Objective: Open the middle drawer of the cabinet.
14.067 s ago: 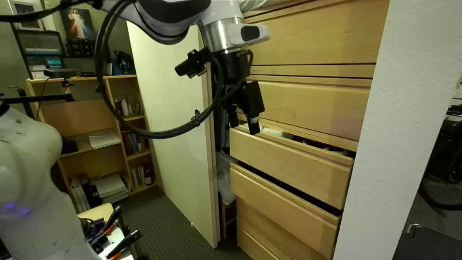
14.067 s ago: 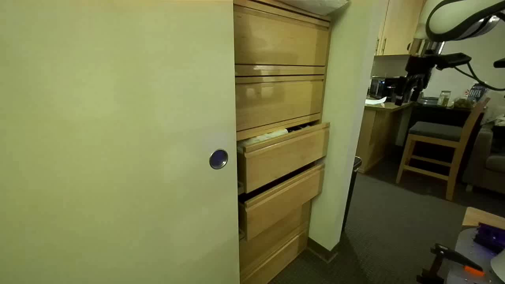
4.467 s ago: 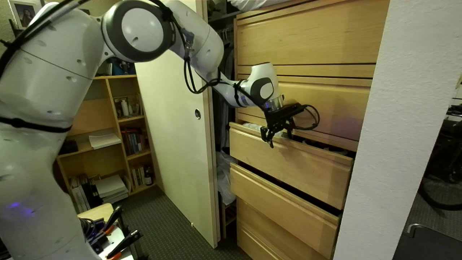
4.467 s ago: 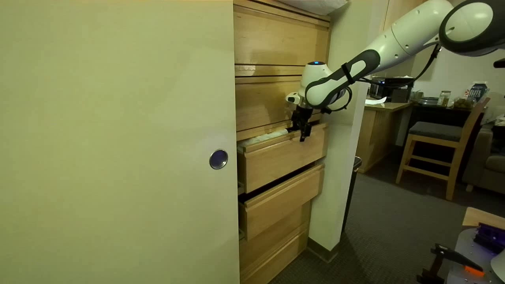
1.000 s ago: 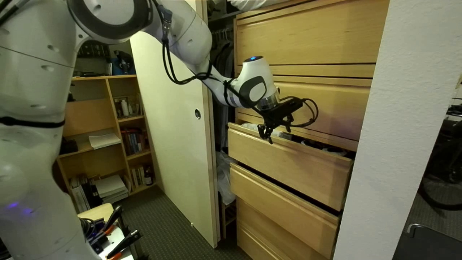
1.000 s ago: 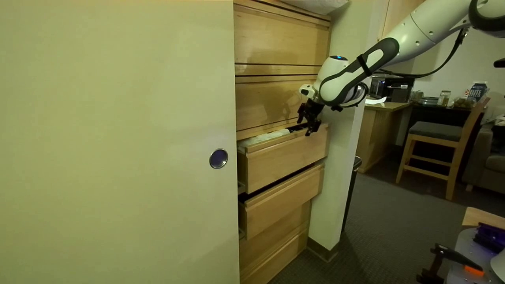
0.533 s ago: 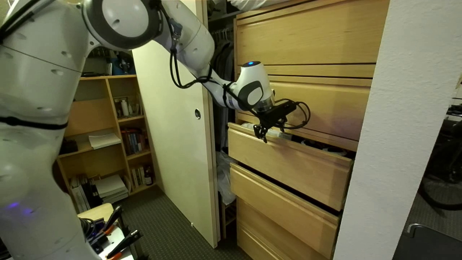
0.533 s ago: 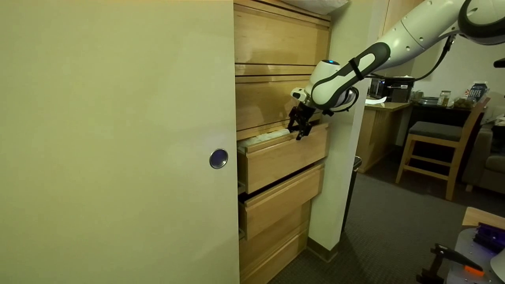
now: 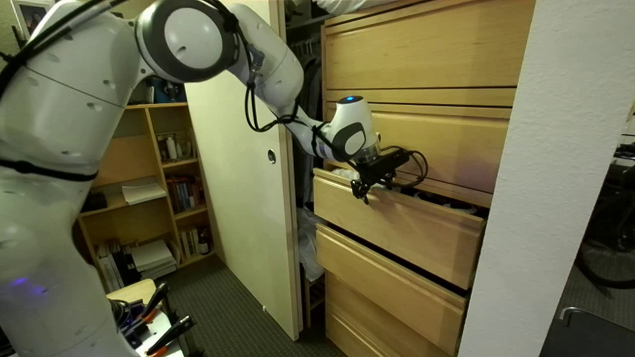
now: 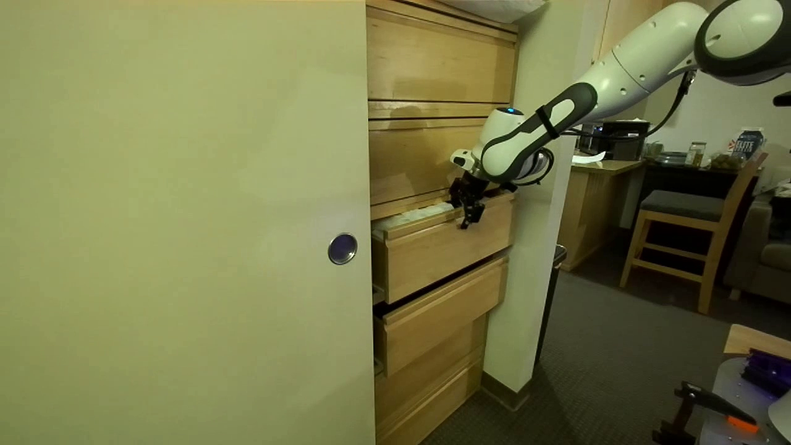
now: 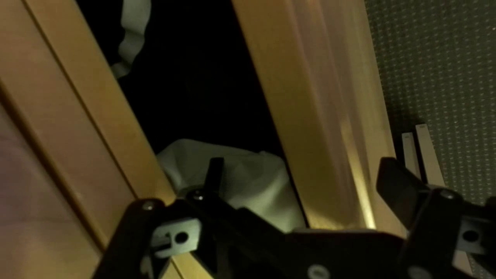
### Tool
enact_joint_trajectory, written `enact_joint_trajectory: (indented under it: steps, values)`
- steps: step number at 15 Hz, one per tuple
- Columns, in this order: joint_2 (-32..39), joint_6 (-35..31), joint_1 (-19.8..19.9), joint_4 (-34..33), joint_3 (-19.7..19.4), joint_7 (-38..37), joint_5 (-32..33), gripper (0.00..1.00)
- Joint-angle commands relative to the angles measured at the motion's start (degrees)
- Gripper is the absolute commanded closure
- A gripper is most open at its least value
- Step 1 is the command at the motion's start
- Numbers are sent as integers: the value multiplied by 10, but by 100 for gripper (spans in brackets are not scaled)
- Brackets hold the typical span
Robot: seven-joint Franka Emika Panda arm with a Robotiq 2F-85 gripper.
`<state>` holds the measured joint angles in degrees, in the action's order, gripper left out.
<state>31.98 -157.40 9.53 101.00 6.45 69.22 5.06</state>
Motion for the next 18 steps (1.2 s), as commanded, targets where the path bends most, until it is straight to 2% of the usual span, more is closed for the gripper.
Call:
enact_joint_trajectory:
  steps: [1, 8, 18]
  values:
    - [4, -11, -12, -1, -24, -19, 24, 0]
    - [-37, 29, -26, 39, -70, -43, 76, 0]
    - [-114, 105, -18, 104, -80, -10, 111, 0]
